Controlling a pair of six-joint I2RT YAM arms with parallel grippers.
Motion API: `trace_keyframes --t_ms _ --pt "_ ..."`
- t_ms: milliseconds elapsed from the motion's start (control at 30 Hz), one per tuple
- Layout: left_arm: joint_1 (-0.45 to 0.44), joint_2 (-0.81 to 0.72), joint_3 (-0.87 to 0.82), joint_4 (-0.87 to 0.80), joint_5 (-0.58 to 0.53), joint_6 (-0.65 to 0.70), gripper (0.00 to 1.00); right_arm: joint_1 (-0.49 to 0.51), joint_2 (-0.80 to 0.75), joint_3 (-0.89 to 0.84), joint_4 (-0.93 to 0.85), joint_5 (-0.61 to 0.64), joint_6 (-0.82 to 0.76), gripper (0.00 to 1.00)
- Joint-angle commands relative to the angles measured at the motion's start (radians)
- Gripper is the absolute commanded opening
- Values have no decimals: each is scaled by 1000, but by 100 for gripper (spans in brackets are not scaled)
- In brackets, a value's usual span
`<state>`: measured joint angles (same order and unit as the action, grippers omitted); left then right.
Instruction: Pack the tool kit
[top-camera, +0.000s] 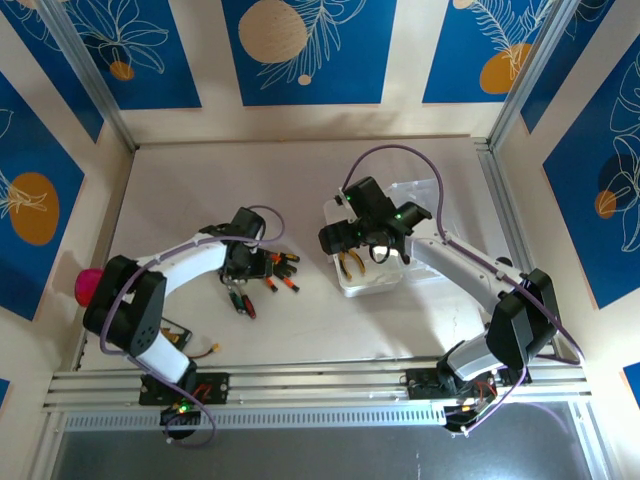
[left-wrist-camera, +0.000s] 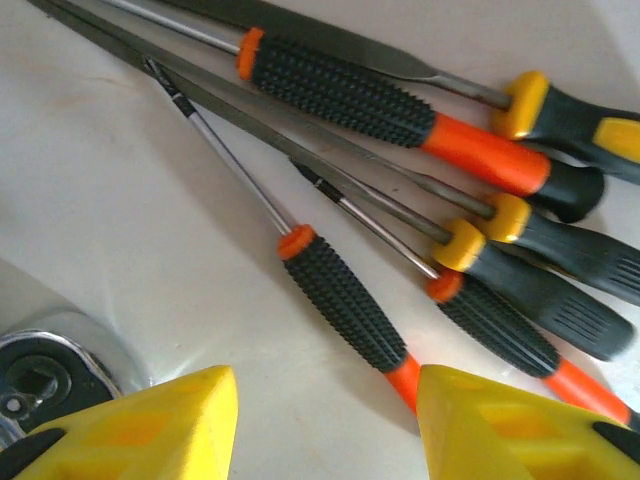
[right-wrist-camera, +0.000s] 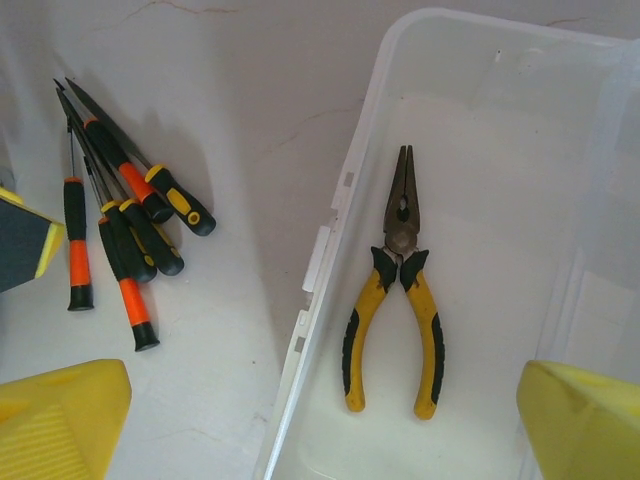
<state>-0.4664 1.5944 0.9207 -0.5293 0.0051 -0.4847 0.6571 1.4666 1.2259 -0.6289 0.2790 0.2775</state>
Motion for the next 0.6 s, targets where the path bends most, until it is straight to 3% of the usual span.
trace_keyframes --t_ms 0,433,567 --pt "-4 38 6 21 -50 1 50 -9 -38 -17 17 -32 -13 99" --pt "-4 152 16 145 19 -34 45 -32 -52 -46 20 -46 -9 99" --pt "-5 174 14 126 -1 -26 30 -41 -57 -57 29 -55 -8 99"
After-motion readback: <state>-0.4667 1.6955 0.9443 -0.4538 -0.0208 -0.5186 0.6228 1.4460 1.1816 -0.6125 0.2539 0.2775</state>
